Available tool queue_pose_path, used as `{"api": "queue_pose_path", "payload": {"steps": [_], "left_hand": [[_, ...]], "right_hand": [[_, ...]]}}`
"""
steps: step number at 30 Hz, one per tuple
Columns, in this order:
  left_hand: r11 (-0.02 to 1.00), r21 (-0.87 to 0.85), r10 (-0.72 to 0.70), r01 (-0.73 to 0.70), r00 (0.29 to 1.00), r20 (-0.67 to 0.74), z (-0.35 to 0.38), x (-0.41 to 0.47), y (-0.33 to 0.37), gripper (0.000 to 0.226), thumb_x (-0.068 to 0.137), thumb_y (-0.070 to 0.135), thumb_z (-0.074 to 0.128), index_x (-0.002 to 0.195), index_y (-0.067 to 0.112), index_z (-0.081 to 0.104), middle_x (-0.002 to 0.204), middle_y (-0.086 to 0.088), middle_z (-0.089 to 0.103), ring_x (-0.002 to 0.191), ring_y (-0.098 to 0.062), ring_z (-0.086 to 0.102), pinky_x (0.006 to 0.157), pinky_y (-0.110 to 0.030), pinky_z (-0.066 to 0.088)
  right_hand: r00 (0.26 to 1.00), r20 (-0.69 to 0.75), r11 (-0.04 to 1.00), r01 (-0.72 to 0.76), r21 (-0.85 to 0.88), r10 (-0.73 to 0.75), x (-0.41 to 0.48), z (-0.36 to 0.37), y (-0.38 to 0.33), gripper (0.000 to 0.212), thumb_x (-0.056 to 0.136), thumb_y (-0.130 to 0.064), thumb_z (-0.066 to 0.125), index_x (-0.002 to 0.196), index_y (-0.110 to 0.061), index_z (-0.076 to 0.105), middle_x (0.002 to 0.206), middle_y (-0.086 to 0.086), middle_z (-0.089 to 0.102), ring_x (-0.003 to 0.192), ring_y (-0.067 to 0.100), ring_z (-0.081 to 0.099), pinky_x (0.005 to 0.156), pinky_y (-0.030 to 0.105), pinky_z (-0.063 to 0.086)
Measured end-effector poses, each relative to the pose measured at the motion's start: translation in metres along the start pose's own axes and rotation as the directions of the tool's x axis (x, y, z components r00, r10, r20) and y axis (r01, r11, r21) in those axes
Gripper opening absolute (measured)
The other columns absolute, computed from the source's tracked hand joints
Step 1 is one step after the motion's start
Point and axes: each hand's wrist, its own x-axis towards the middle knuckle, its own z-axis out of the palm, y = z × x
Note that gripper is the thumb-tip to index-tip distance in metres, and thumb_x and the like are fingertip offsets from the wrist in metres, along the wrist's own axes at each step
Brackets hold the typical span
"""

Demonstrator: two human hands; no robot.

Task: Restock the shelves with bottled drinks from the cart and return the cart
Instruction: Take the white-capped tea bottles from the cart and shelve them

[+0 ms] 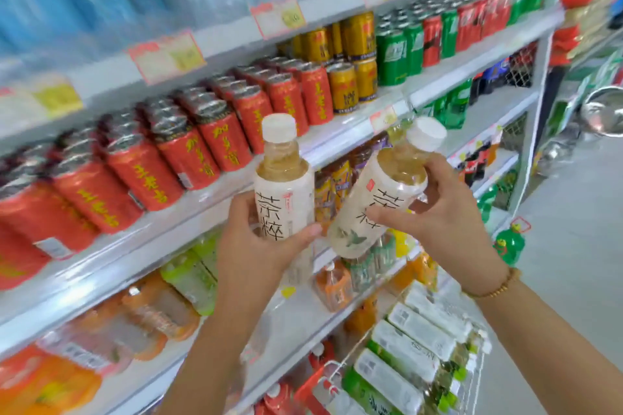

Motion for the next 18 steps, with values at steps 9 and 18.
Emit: {"api": "queue_pose_path", "payload": {"steps": [9,18], "left_hand": [[0.967,-0.034,0.241,-0.253,0.95,-0.196,-0.102,0.039,0.107,0.063,0.044,0.044,0.085,0.099,0.029,0.056,0.09,0.019,0.068,0.081,0.003,0.065,0.065,-0.016,0.05],[0.915,0.021,0.382,-0.402,0.852,-0.357,-0.176,0.062,0.151,0.055,0.047,0.048,0.079,0.092,0.039,0.05,0.088,0.038,0.061,0.087,0.015,0.057,0.068,-0.005,0.046]], "right_hand": [[0.936,0.108,0.937,0.319,0.142,-0.336,0.028,0.052,-0.14,0.066,0.052,-0.015,0.089,0.109,-0.023,0.057,0.103,-0.005,0.069,0.098,0.014,0.067,0.081,0.033,0.056],[0.822,0.077,0.81,0.533,0.245,-0.564,0.049,0.094,-0.215,0.058,0.054,-0.012,0.081,0.105,-0.024,0.055,0.106,-0.002,0.067,0.101,0.013,0.065,0.078,0.025,0.056]]}}
